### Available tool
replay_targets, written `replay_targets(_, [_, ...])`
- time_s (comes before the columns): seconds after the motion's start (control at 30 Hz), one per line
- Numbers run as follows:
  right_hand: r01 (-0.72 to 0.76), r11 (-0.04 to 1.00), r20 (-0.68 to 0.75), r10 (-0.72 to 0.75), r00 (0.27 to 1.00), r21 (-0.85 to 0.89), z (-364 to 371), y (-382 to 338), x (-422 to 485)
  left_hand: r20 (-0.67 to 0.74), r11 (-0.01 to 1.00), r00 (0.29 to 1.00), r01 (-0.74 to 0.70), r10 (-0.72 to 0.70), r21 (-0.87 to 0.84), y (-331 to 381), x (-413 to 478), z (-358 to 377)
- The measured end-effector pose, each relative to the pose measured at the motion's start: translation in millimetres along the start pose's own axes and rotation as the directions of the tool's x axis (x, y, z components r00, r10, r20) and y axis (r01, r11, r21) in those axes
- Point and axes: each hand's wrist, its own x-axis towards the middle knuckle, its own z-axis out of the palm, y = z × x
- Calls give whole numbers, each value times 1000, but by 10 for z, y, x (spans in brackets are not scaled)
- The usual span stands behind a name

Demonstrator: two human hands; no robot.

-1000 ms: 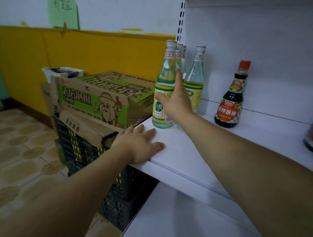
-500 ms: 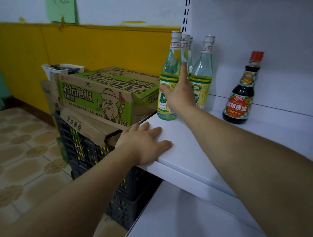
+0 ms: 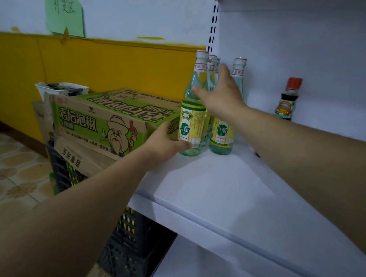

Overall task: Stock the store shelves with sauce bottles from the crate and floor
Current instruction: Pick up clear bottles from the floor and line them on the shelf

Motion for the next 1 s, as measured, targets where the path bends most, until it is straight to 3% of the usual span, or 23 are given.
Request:
replay_targets(0.1, [24, 1000, 20, -24, 1000, -2, -39, -15, 115, -6, 985, 1000, -21, 20, -173, 3, 224, 74])
replay_targets(0.2, [28, 1000, 37, -28, 999, -4, -32, -19, 211, 102, 962, 991, -60, 90, -267, 26, 409, 145])
replay_targets(0.37, [-11, 1000, 106, 12, 994, -13, 24, -31, 330, 162, 940, 970, -122, 180, -318, 64, 561, 220])
replay_targets(0.6, [8, 1000, 91, -7, 996, -6, 83, -11, 340, 190, 918, 949, -171, 251, -357, 5, 638, 222])
replay_targets(1.0, [54, 999, 83, -53, 995, -7, 165, 32, 321, 153, 914, 963, -150, 221, -377, -42, 666, 225])
